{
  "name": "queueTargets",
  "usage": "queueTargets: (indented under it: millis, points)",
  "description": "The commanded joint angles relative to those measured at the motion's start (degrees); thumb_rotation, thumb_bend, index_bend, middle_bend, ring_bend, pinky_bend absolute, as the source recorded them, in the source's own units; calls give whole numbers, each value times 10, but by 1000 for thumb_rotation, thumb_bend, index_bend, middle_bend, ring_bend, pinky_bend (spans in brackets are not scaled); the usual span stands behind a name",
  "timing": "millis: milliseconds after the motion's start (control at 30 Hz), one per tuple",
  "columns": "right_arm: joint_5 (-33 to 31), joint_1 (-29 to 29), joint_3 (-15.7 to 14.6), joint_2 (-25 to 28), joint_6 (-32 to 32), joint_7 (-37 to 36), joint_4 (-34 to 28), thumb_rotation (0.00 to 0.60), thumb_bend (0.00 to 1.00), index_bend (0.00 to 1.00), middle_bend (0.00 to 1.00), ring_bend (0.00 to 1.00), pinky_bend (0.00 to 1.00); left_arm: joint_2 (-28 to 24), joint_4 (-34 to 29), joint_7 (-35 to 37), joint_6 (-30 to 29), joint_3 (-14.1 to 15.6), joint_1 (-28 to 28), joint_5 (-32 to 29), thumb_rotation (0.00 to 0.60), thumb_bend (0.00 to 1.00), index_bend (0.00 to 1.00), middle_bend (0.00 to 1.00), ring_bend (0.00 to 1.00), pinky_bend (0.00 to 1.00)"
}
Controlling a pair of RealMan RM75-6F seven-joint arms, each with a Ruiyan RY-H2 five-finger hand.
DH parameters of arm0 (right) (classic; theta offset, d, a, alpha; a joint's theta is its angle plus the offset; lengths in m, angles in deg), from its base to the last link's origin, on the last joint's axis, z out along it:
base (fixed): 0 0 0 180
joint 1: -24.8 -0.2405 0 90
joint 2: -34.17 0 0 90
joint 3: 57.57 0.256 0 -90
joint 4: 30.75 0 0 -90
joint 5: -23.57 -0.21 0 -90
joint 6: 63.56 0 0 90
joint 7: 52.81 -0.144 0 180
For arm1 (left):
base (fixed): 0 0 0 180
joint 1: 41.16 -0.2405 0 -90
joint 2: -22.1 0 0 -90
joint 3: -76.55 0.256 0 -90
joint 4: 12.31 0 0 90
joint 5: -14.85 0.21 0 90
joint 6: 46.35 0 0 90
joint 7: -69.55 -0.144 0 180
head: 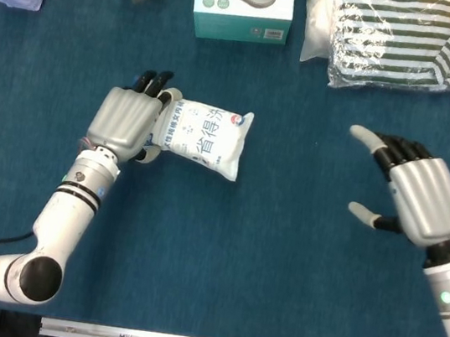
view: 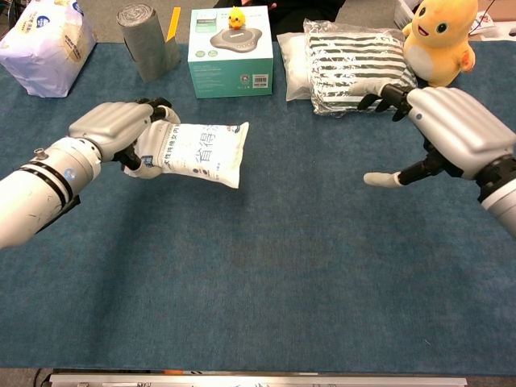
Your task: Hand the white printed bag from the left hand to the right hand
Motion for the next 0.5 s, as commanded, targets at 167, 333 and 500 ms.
queueTargets:
  millis: [167, 333, 500]
  points:
    - [50, -18, -4, -24, -12, -5, 36, 600, 56, 189, 270, 260, 333, -30, -60, 8, 27, -23, 26, -62, 600, 258, 686, 64, 80, 339]
    - [107, -28, -11, -37, -38, -37, 76, 600, 56, 189, 270, 260, 333, -48, -87, 12, 40, -22, 44, -93, 600, 258, 686, 64, 80, 339]
    - [146, -39, -22, -46, -50, -66, 110, 600, 56, 189, 270, 259, 333, -59, -105, 25, 54, -21, 60, -116, 600, 258, 686, 64, 80, 342]
